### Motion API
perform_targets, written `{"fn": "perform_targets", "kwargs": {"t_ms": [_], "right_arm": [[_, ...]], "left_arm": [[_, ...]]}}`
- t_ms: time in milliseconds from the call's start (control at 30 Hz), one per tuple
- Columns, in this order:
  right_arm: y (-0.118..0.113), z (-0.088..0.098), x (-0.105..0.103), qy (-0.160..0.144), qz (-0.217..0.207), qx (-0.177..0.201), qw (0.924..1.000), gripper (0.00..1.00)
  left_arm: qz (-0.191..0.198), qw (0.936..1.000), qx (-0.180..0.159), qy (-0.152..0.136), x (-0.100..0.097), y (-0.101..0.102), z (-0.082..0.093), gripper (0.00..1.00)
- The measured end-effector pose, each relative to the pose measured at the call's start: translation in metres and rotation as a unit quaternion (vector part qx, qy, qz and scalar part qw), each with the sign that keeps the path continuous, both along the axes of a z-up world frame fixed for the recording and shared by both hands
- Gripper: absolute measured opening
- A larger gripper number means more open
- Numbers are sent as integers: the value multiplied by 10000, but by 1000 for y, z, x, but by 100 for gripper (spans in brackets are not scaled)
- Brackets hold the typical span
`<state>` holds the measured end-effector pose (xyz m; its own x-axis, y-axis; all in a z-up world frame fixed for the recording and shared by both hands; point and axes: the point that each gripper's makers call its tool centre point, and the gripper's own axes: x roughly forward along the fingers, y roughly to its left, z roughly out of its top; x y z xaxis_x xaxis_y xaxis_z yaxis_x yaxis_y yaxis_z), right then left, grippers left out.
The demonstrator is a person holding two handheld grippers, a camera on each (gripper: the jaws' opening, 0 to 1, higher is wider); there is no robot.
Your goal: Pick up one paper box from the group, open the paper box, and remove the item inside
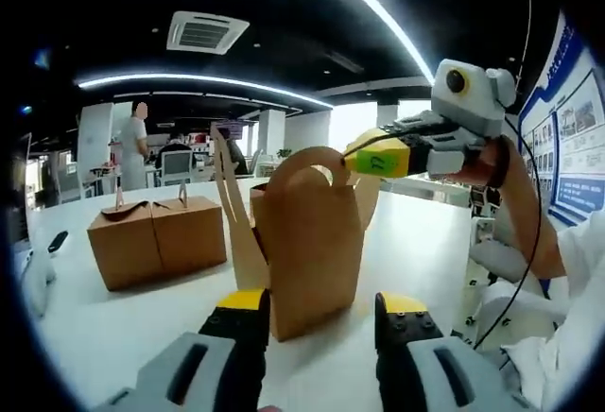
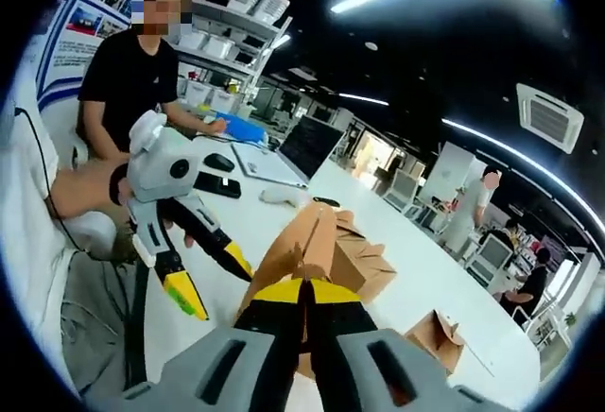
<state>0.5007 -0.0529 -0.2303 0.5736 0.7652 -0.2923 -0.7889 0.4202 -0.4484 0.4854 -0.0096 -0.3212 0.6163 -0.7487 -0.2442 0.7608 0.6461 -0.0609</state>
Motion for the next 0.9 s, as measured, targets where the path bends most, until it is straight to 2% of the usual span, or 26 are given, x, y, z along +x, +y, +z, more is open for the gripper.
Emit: {"fn": "perform_targets", "kwargs": {"t_ms": [267, 400, 667, 900], "right_arm": [[1, 2, -4, 64, 96, 146, 9998, 2], [3, 5, -10, 122, 195, 262, 9994, 2], [6, 4, -21, 117, 364, 214, 9990, 2], [6, -2, -37, 290, 508, 414, 9974, 3]], "left_arm": [[33, 10000, -20, -8, 0, 1, 1, 46], [54, 10000, -27, -17, 1, 2, 2, 46], [48, 10000, 2, -30, 2, 4, 2, 45], [33, 10000, 3, -19, 0, 2, 1, 45]]}}
